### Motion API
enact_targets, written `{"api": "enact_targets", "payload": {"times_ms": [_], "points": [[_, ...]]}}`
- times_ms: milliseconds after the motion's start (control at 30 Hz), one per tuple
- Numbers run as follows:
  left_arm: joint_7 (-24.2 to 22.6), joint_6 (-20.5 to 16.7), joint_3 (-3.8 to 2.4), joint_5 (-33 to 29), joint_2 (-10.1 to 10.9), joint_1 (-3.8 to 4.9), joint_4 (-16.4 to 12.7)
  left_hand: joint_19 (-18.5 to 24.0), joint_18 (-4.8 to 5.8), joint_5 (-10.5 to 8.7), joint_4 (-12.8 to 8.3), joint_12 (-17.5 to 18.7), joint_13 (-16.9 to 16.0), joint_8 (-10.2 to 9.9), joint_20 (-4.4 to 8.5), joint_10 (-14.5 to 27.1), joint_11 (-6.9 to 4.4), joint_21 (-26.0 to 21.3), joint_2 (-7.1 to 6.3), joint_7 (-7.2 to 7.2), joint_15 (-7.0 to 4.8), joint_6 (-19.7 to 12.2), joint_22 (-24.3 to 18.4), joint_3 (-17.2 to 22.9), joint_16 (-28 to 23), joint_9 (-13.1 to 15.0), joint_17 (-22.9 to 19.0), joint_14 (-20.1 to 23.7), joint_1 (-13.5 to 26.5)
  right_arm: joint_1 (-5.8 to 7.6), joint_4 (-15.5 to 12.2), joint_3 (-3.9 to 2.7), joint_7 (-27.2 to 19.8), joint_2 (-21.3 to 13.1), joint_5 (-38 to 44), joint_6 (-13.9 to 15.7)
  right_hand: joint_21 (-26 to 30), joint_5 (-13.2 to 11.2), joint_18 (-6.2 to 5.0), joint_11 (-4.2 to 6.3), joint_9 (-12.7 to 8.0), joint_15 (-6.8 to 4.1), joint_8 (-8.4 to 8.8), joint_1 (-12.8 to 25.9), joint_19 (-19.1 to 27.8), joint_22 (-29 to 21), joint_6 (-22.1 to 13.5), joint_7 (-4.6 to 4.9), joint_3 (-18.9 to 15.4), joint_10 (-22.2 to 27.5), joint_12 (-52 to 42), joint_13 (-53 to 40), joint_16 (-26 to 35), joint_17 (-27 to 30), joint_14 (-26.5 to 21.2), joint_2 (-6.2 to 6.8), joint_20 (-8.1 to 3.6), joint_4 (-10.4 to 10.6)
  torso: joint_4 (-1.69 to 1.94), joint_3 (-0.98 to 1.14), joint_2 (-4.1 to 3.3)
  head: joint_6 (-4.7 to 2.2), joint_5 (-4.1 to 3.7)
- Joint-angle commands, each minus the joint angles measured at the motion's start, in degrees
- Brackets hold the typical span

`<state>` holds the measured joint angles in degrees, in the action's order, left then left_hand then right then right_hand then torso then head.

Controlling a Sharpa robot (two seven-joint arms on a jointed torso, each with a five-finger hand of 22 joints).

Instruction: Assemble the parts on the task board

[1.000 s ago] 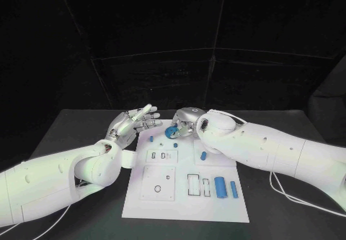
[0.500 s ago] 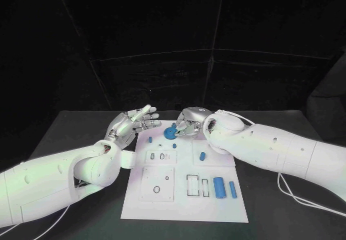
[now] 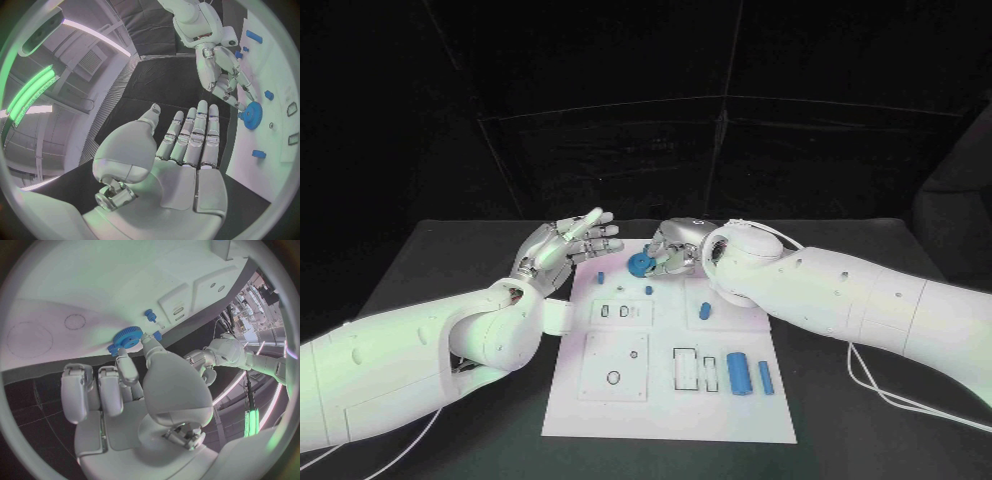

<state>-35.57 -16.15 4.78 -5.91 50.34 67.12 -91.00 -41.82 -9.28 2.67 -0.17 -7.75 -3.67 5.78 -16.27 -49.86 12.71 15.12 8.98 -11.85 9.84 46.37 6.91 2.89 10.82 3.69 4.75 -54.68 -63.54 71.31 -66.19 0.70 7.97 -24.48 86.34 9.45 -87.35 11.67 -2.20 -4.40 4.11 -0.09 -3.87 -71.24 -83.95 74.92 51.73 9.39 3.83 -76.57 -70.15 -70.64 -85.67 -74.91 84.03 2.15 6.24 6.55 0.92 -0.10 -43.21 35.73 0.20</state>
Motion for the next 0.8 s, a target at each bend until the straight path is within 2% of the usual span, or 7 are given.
{"api": "enact_targets", "payload": {"times_ms": [33, 233, 333, 433, 533, 700, 800], "points": [[-0.4, 0.7, -0.03, 0.2, -0.1, 0.08, 0.0, -0.5, -1.06, 0.27, 0.1, 0.3, 0.0, -0.2, -0.07, -0.1, 0.25, 0.0, 0.38, -4.35, 0.33, -0.5, -0.1, 0.3, -0.4, -0.1, -0.1, -0.1, 0.0, 0.08, 0.3, 0.00, -0.2, 0.3, -0.7, -2.1, 0.1, -0.3, 0.50, -0.08, -0.1, 0.38, 0.30, 0.1, -0.8, 7.8, -0.7, 0.02, -0.3, -0.1, -0.1, -0.1, -0.1, -7.1, 4.2, -0.42, 0.49, 0.0, -0.01, -0.05, 0.01, 0.13, 0.12], [-0.4, 0.8, -0.03, 0.2, -0.1, 0.08, 0.0, -0.5, -1.06, 0.27, 0.1, 0.3, 0.0, -0.2, -0.07, -0.1, 0.25, 0.0, 0.38, -4.35, 0.33, -0.5, -0.1, 0.3, -0.4, -0.1, -0.1, -0.1, 0.0, 0.01, 0.3, 0.00, -0.1, -0.2, -0.7, 2.9, 0.0, 1.1, 0.59, -0.01, -0.1, 0.31, 0.21, -1.0, -1.1, 8.2, -1.1, 0.00, -0.2, -0.6, -0.8, -0.8, -0.2, -7.4, 4.3, -0.89, 0.43, -0.5, -0.09, -0.02, 0.13, 0.08, 0.22], [-0.4, 0.8, -0.03, 0.2, -0.1, 0.08, 0.1, -0.5, -1.06, 0.27, 0.1, 0.3, 0.0, -0.2, -0.07, -0.1, 0.25, 0.0, 0.38, -4.35, 0.33, -0.5, -0.1, 0.3, -0.4, -0.1, -0.1, -0.1, 0.0, -0.01, -0.4, 0.00, -0.6, -1.1, -1.1, 5.4, 0.0, 1.4, 0.61, 0.01, -0.1, 0.30, 0.16, -1.4, -1.1, 8.3, -1.0, -0.02, -0.2, -0.8, -1.1, -1.0, -0.2, -7.5, 4.3, -0.95, 0.41, -0.7, -0.27, 0.05, 0.13, 0.07, 0.39], [-0.4, 0.8, -0.03, 0.2, 0.0, 0.08, 0.1, -0.5, -1.06, 0.27, 0.1, 0.3, 0.0, -0.2, -0.07, -0.1, 0.25, 0.0, 0.38, -4.35, 0.33, -0.5, -0.1, 0.3, -0.4, -0.1, -0.1, -0.1, 0.0, -0.02, -1.4, 0.00, -0.9, -2.3, -1.4, 7.5, -0.1, 1.5, 0.62, 0.02, -0.1, 0.29, 0.13, -1.5, -1.1, 8.3, -1.0, -0.03, -0.2, -0.8, -1.1, -1.0, -0.2, -7.4, 4.3, -0.98, 0.40, -0.8, -0.28, 0.04, 0.12, -0.02, 0.26], [-0.5, 0.9, -0.03, 0.2, 0.1, 0.08, 0.3, -0.5, -1.06, 0.27, 0.1, 0.3, 0.0, -0.2, -0.07, -0.1, 0.25, 0.0, 0.38, -4.35, 0.33, -0.5, -0.1, 0.3, -0.4, -0.1, -0.1, -0.1, 0.0, -0.02, -3.3, 0.00, -1.1, -4.5, -1.7, 9.7, -0.1, 1.7, 0.64, 0.03, -0.1, 0.28, 0.06, -1.7, -1.2, 8.4, -0.8, -0.03, -0.1, -0.8, -1.2, -1.1, -0.2, -7.4, 4.3, -1.06, 0.39, -0.9, -0.34, 0.08, 0.20, 0.00, 0.27], [-0.5, 0.9, -0.03, 0.2, 0.4, 0.08, 0.3, -0.5, -1.06, 0.27, 0.1, 0.3, 0.0, -0.2, -0.07, -0.1, 0.25, 0.0, 0.38, -4.35, 0.33, -0.5, -0.1, 0.3, -0.4, -0.1, -0.1, -0.1, 0.0, 0.04, -7.9, 0.00, -2.4, -10.4, -4.3, 10.8, -0.1, 2.1, 0.63, 0.11, 0.0, 0.22, -0.12, -2.2, -1.2, 8.4, -0.3, -0.12, -0.1, -0.9, -1.2, -1.1, -0.1, -7.2, 4.2, -1.11, 0.35, -1.2, -0.35, 0.06, 0.19, -0.25, -0.17], [-0.5, 1.0, -0.03, 0.2, 0.6, 0.08, 0.3, -0.5, -1.06, 0.27, 0.1, 0.3, 0.0, -0.2, -0.07, -0.1, 0.25, 0.0, 0.39, -4.35, 0.33, -0.5, -0.1, 0.3, -0.4, -0.1, -0.1, -0.1, 0.0, 0.09, -10.8, 0.00, -4.5, -15.1, -7.7, 10.7, 0.2, 2.2, 0.46, 0.27, 0.1, 0.09, -0.26, -3.5, -0.7, 7.7, 0.4, -0.26, 0.1, -0.8, -1.0, -1.0, 0.3, -6.5, 4.0, -1.12, 0.24, -2.0, -0.36, 0.09, 0.15, -0.39, -0.89]]}}
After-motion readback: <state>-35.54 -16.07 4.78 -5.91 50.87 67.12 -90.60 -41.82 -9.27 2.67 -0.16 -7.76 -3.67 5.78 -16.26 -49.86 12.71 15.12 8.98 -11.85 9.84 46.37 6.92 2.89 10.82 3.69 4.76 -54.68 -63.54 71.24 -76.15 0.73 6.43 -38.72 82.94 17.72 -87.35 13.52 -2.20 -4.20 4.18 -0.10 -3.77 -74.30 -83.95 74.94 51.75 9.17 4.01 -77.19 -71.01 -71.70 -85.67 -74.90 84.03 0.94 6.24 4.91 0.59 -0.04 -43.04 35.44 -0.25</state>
